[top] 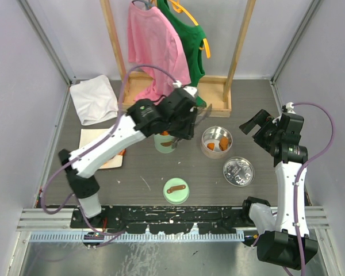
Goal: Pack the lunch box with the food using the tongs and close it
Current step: Place the fake food in the packing box, then pick up the fake food from the plate.
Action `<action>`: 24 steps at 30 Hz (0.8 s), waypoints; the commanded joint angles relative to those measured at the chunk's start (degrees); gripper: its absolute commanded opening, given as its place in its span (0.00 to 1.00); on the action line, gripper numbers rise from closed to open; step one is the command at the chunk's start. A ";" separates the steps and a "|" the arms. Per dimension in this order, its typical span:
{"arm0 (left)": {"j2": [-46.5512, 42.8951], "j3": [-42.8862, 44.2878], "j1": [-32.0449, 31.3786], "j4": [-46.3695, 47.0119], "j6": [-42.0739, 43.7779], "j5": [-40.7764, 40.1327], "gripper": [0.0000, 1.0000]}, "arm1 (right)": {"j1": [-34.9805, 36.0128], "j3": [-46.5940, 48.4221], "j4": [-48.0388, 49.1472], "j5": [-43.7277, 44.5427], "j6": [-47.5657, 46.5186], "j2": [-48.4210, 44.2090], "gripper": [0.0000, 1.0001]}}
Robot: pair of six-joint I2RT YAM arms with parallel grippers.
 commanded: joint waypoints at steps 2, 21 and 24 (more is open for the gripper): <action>-11.80 -7.25 3.38 3.16 -1.26 -6.58 0.37 | -0.17 -0.06 3.94 -2.51 1.15 -1.21 1.00; -42.33 -38.46 21.62 -10.00 -6.91 -9.01 0.40 | -0.16 -1.32 5.63 -5.66 2.98 -0.92 1.00; -42.18 -41.93 22.62 -10.93 -6.60 -6.92 0.40 | -0.14 -1.44 5.63 -5.83 3.04 -1.04 1.00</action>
